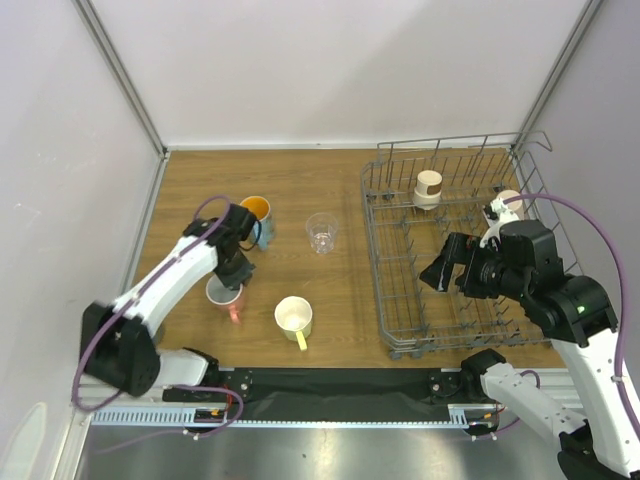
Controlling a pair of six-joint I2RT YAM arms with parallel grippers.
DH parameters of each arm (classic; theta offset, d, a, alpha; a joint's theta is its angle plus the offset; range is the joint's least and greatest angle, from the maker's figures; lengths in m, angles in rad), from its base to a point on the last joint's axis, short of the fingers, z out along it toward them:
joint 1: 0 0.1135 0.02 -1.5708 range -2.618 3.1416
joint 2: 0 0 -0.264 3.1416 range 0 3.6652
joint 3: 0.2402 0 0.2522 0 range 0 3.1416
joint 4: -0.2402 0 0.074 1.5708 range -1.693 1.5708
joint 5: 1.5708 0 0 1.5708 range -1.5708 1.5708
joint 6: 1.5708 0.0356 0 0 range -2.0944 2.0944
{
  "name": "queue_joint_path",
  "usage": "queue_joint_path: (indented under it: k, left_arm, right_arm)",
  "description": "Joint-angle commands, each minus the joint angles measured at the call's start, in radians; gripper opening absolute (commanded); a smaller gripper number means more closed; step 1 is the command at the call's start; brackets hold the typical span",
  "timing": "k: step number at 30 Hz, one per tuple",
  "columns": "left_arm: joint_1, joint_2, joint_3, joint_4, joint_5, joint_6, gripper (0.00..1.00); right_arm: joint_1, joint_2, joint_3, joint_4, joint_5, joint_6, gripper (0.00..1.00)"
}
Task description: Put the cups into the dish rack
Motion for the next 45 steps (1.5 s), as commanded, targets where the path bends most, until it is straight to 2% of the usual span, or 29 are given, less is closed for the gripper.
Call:
queue_joint_path:
  k: [1, 5, 8, 9, 11, 12, 13, 14, 16, 17, 22, 23, 25, 28, 31, 35, 45]
  left_arm:
    - [0.006, -0.18, 0.075, -0.075, -0.013, -0.01, 0.0]
    - [0.005, -0.329, 0.178, -0.091, 0.054, 0.005, 0.0]
    - [0.005, -0.449, 0.219, -0.002, 0.172, -0.001, 0.0]
    - [0.005, -0.472, 0.216, 0.038, 0.25, 0.002, 0.0]
    - [0.005, -0.539, 0.184, 0.216, 0.391, -0.013, 0.0]
    - [0.005, -0.564, 0.12, 0.301, 0.519, -0.036, 0.0]
    - [0.0, -0.584, 0.078, 0.387, 0.58, -0.106, 0.0]
    - [-0.007, -0.625, -0.013, 0.598, 0.629, -0.151, 0.0]
    - [-0.062, -0.65, -0.078, 0.771, 0.685, -0.258, 0.0]
    - [-0.087, -0.656, -0.092, 0.898, 0.68, -0.265, 0.0]
    - [-0.291, -0.584, 0.023, 0.922, 0.573, -0.136, 0.01]
    - [-0.307, -0.574, 0.018, 0.943, 0.561, -0.145, 0.0]
    - [-0.342, -0.538, -0.008, 1.102, 0.567, -0.21, 0.0]
    - [-0.382, -0.457, -0.01, 1.253, 0.587, -0.245, 0.0]
    - [-0.434, -0.397, 0.053, 1.32, 0.59, -0.217, 0.0]
    - [-0.478, -0.304, 0.127, 1.353, 0.594, -0.202, 0.0]
    - [-0.555, -0.267, 0.153, 1.397, 0.568, -0.211, 0.0]
  right_arm:
    - [0.002, 0.008, 0.001, 0.037, -0.007, 0.02, 0.96]
    - [0.004, 0.041, -0.003, 0.09, -0.071, 0.021, 0.95]
    - [0.002, 0.067, -0.014, 0.145, -0.155, 0.024, 0.94]
    - [0.002, 0.073, -0.022, 0.162, -0.212, 0.029, 0.93]
    - [0.004, 0.084, -0.034, 0.222, -0.27, 0.044, 0.93]
    - [0.004, 0.085, -0.048, 0.247, -0.339, 0.064, 0.92]
    - [0.005, 0.082, -0.06, 0.274, -0.373, 0.078, 0.91]
    - [0.005, 0.079, -0.071, 0.334, -0.405, 0.098, 0.91]
    - [0.013, 0.059, -0.117, 0.444, -0.496, 0.157, 0.9]
    - [0.016, 0.052, -0.132, 0.483, -0.523, 0.181, 0.89]
    - [0.062, 0.015, -0.207, 0.69, -0.632, 0.303, 0.89]
    - [0.091, 0.006, -0.21, 0.708, -0.634, 0.319, 0.91]
    - [0.117, -0.004, -0.212, 0.762, -0.637, 0.331, 0.93]
    - [0.149, -0.018, -0.215, 0.804, -0.643, 0.351, 0.95]
    - [0.159, -0.027, -0.215, 0.813, -0.656, 0.36, 0.95]
    - [0.157, -0.041, -0.204, 0.824, -0.668, 0.357, 0.93]
    - [0.157, -0.034, -0.198, 0.816, -0.686, 0.314, 0.86]
